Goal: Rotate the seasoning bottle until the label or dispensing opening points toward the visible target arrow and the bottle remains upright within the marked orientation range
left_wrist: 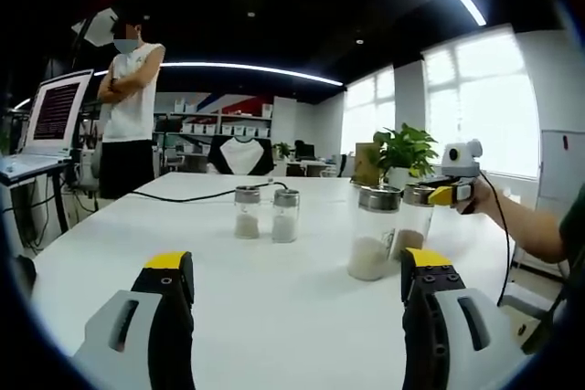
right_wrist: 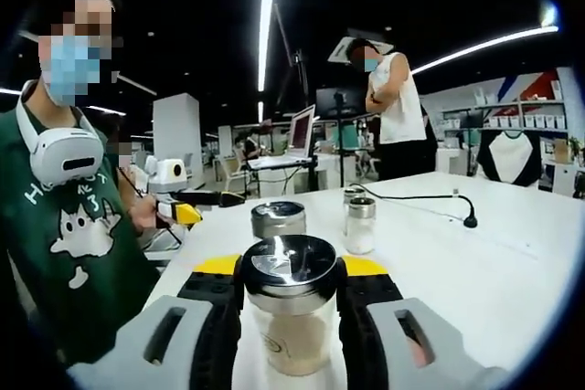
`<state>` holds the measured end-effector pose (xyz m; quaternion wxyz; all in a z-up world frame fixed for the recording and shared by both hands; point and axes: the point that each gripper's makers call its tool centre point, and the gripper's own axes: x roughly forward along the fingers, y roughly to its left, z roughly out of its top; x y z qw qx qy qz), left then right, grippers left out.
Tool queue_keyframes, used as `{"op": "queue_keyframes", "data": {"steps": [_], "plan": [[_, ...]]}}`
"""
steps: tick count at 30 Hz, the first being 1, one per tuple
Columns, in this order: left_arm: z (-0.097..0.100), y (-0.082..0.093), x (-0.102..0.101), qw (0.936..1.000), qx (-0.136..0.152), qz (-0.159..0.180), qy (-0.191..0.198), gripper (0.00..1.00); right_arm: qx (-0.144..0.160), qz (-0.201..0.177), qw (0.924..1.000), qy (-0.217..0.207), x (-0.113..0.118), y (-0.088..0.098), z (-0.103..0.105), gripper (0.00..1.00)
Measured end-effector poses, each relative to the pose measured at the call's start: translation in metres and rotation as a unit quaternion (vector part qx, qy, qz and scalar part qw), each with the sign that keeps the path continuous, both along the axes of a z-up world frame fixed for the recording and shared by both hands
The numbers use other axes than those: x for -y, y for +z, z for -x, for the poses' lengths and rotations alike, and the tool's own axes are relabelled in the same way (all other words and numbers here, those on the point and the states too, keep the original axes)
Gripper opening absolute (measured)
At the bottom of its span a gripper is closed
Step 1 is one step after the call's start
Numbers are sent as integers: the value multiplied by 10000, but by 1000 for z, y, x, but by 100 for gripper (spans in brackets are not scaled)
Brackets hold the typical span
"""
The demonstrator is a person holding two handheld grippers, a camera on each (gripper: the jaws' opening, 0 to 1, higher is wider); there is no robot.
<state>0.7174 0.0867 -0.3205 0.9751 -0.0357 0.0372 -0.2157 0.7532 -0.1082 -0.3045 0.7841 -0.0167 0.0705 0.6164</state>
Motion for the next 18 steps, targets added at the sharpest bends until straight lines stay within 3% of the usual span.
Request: {"op": "queue_keyframes", "data": {"steps": [7,18], "plan": [[1,3,2,10000,55,34,-18,99,6,-43,9996,-265,-3,0,3,38],[1,3,2,10000,41,38,-3,99,20,0,9974,-718,13,1,-17,38]]}}
